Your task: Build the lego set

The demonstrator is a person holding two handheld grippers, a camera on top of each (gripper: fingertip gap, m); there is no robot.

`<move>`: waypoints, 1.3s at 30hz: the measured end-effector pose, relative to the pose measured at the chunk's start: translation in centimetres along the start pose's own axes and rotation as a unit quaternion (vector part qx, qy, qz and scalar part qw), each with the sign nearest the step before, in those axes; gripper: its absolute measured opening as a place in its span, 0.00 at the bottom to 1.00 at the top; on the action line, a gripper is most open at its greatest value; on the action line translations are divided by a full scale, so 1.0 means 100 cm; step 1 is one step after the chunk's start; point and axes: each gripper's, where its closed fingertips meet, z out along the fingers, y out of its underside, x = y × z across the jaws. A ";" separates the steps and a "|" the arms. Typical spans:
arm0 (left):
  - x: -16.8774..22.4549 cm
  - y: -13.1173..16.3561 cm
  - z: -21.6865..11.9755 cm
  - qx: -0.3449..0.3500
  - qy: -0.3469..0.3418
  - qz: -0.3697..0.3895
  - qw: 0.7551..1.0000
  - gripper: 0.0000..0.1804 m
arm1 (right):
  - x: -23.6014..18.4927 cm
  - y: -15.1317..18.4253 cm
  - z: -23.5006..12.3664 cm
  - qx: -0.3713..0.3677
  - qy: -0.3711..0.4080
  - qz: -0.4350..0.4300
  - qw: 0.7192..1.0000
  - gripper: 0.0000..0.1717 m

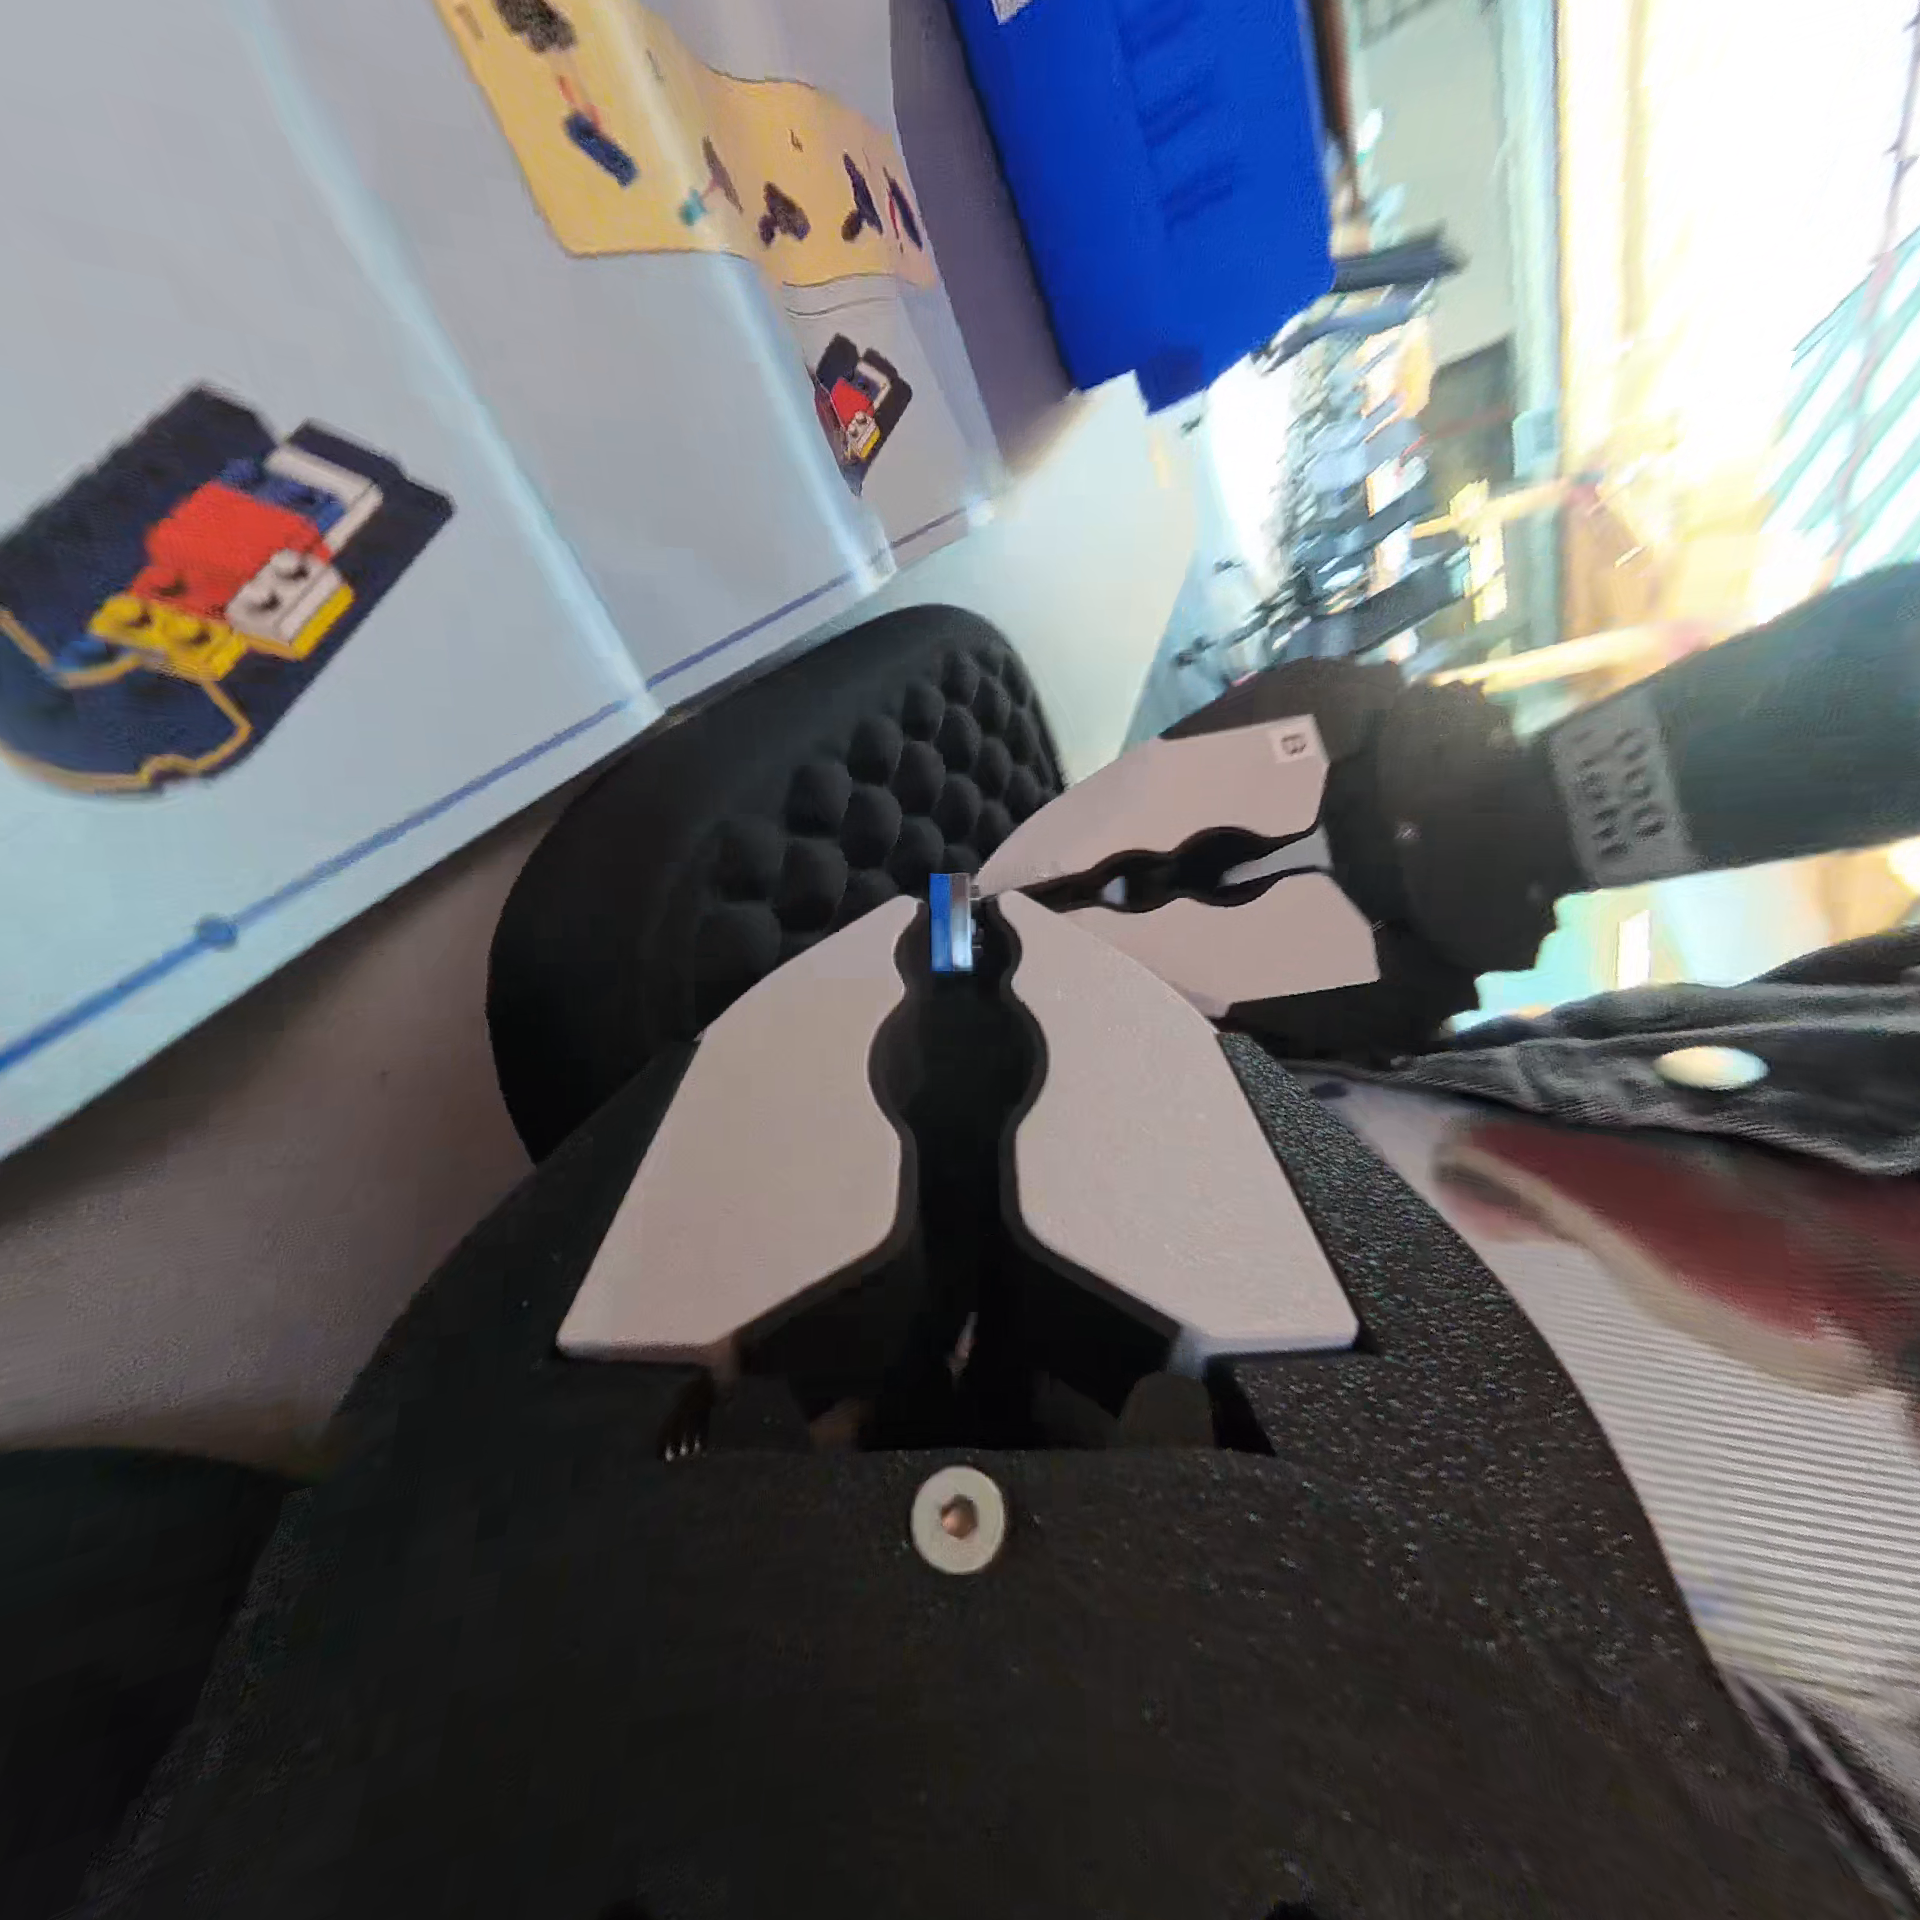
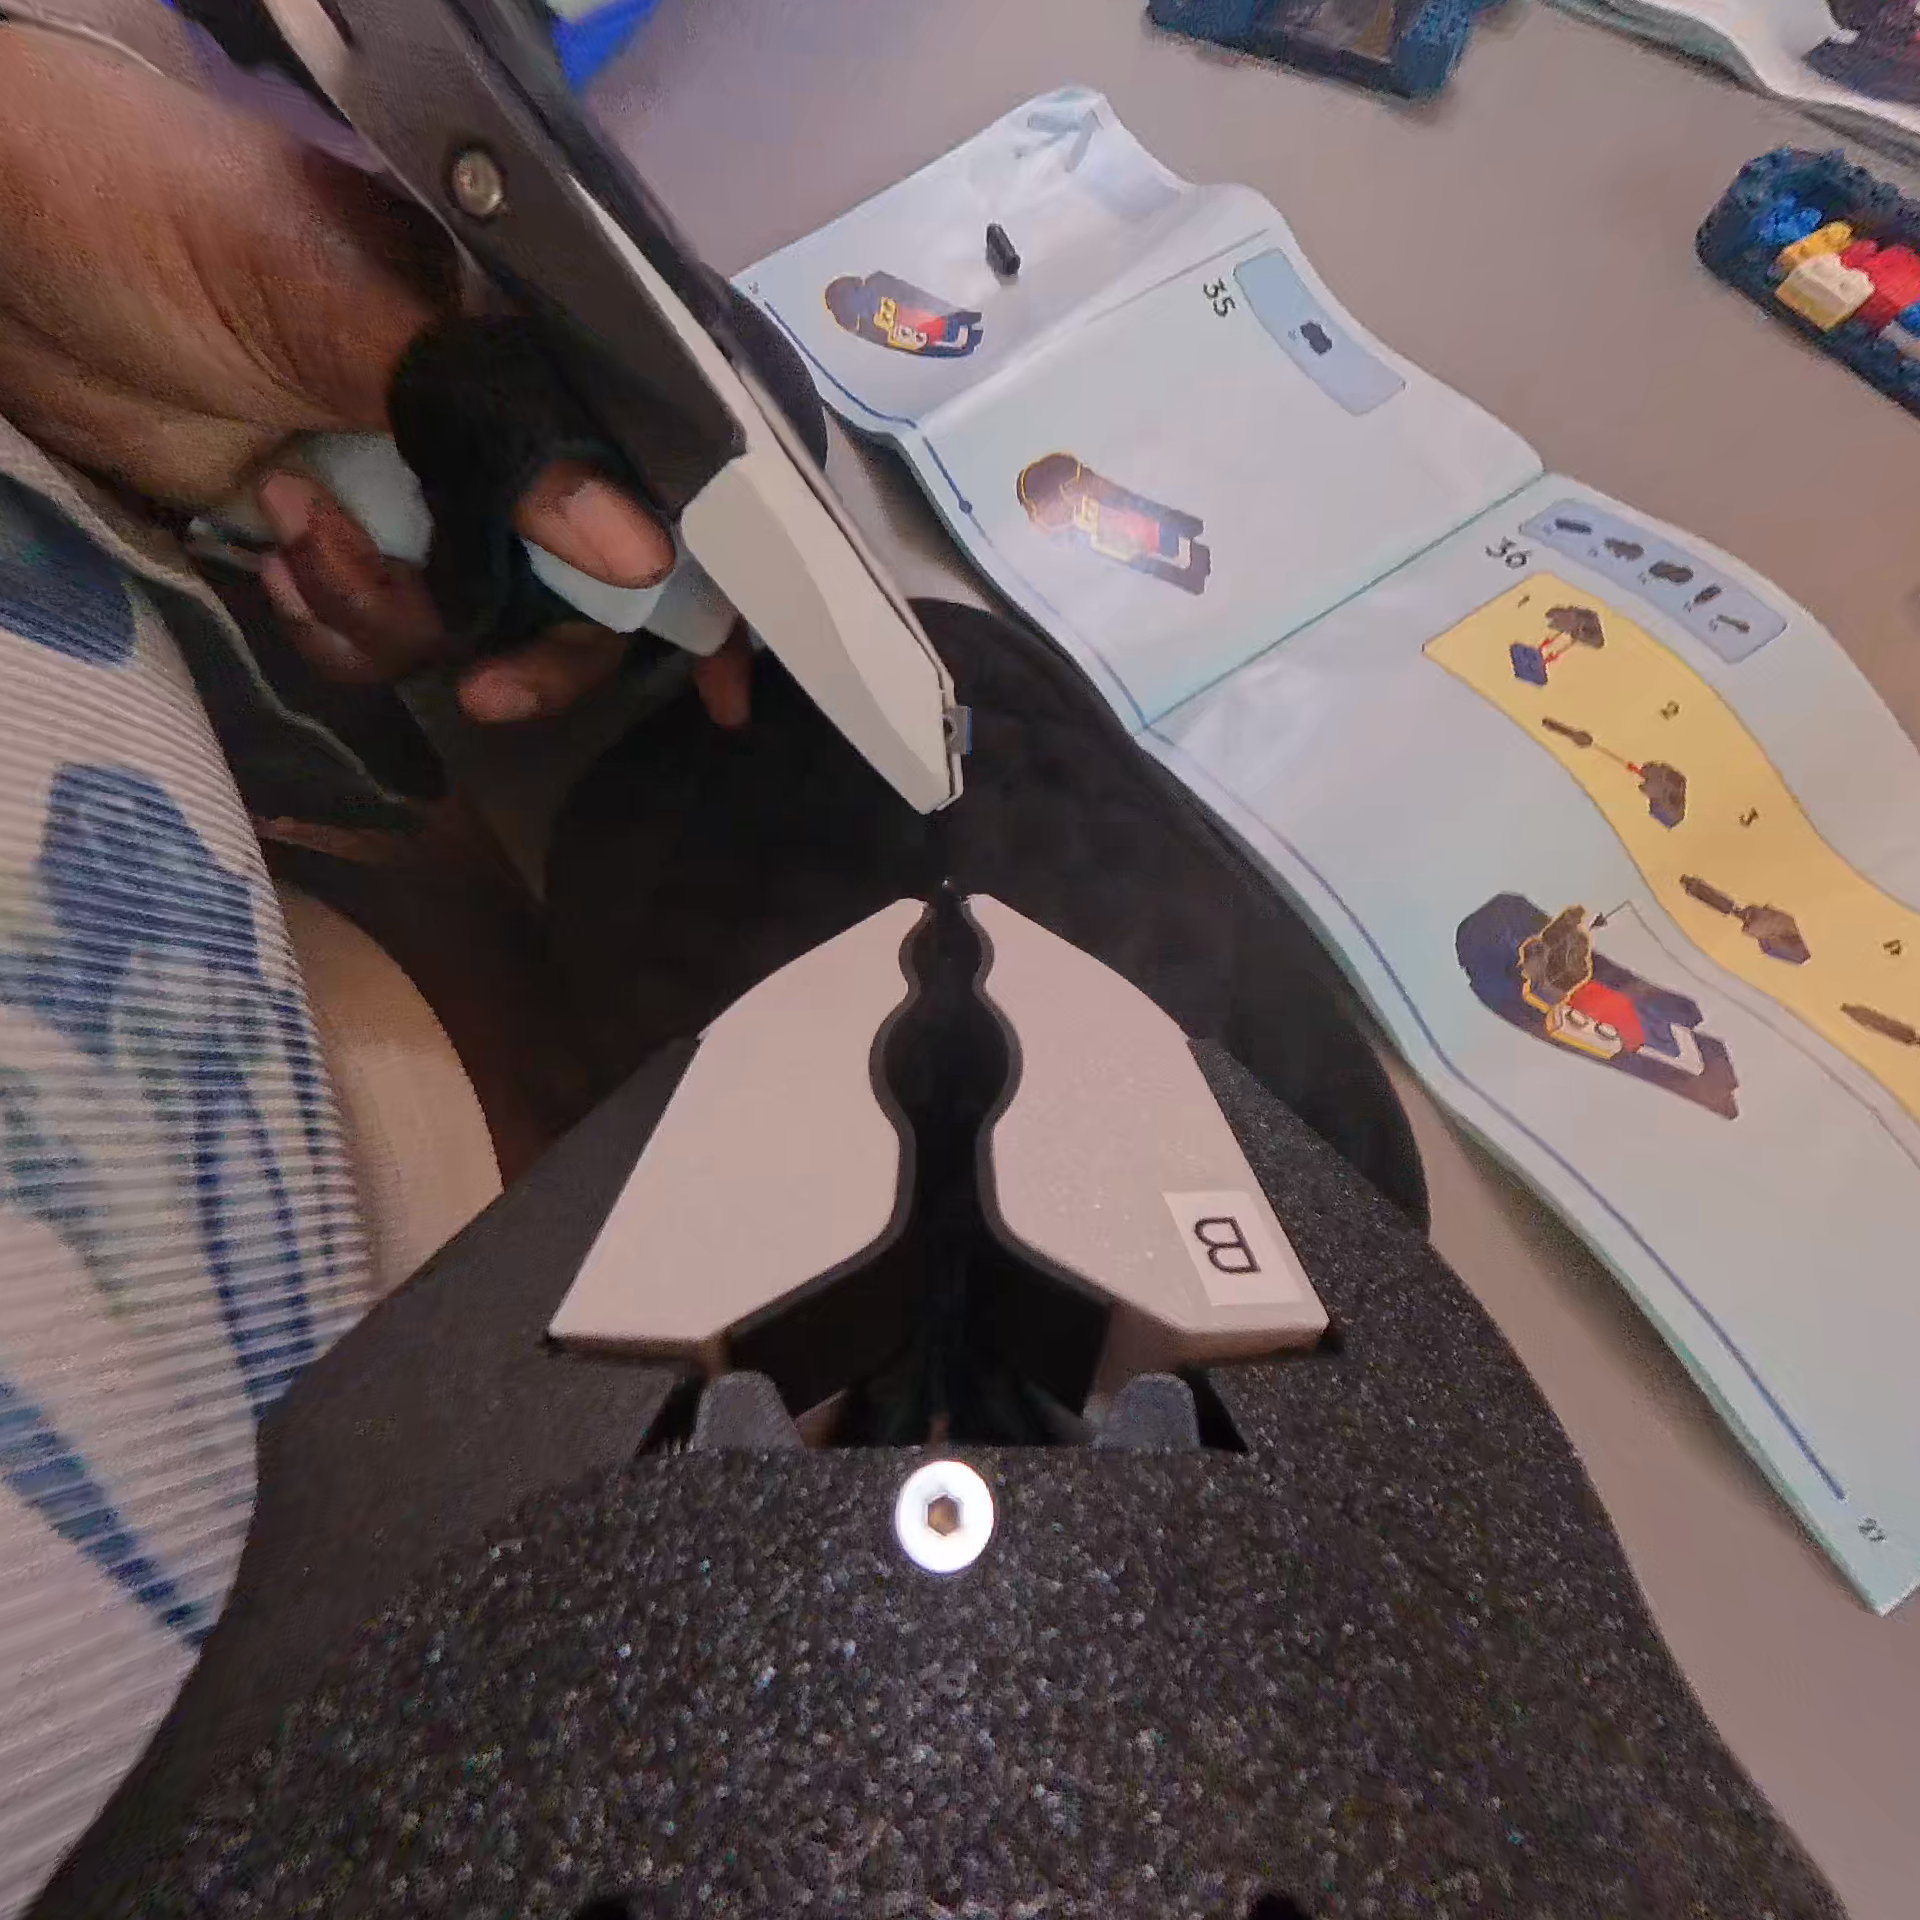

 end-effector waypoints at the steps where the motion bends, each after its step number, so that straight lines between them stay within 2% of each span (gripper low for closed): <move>1: -0.002 0.002 0.002 -0.016 -0.023 0.040 0.999 0.05 | 0.000 0.003 0.000 0.000 -0.001 0.005 1.000 0.02; 4: -0.004 0.008 0.007 -0.056 -0.072 0.127 0.988 0.05 | 0.001 0.004 -0.002 0.012 -0.001 0.012 1.000 0.02; 7: -0.004 0.009 0.007 -0.068 -0.079 0.143 0.984 0.06 | 0.001 0.003 -0.002 0.016 0.000 0.008 1.000 0.02; 12: 0.000 0.008 0.002 -0.078 -0.071 0.144 0.984 0.13 | 0.002 0.003 -0.002 0.019 0.001 0.005 1.000 0.02; 17: -0.006 -0.007 -0.013 -0.072 -0.105 0.226 0.966 0.19 | 0.001 0.003 -0.002 0.023 -0.002 0.003 1.000 0.02; 20: 0.007 -0.005 -0.021 -0.101 -0.064 0.320 0.940 0.21 | -0.002 0.002 -0.003 0.033 -0.013 -0.001 0.999 0.02; 24: 0.010 0.010 -0.020 -0.174 -0.059 0.444 0.877 0.20 | -0.001 0.002 -0.006 0.040 -0.020 -0.009 0.999 0.02; 26: 0.010 0.012 -0.014 -0.171 -0.081 0.498 0.846 0.18 | 0.001 0.003 -0.006 0.036 -0.015 -0.015 0.999 0.02; 28: -0.005 0.007 -0.013 -0.178 -0.154 0.518 0.822 0.18 | 0.001 0.005 -0.007 0.037 -0.013 -0.013 0.999 0.02; 29: -0.008 0.008 -0.014 -0.179 -0.174 0.510 0.823 0.20 | 0.000 0.005 -0.008 0.040 -0.014 -0.012 0.999 0.02; 32: 0.004 0.016 -0.011 -0.146 -0.178 0.436 0.870 0.21 | -0.005 0.002 -0.010 0.054 -0.023 -0.040 0.997 0.02; 33: 0.005 0.017 -0.011 -0.132 -0.190 0.421 0.877 0.21 | -0.007 0.002 -0.010 0.056 -0.027 -0.063 0.996 0.02; 36: -0.003 0.018 -0.012 -0.116 -0.239 0.407 0.874 0.19 | -0.003 0.004 -0.011 0.042 -0.018 -0.152 0.987 0.02; 39: -0.006 0.031 -0.005 -0.127 -0.238 0.391 0.880 0.19 | 0.001 0.005 -0.011 0.031 -0.026 -0.202 0.979 0.02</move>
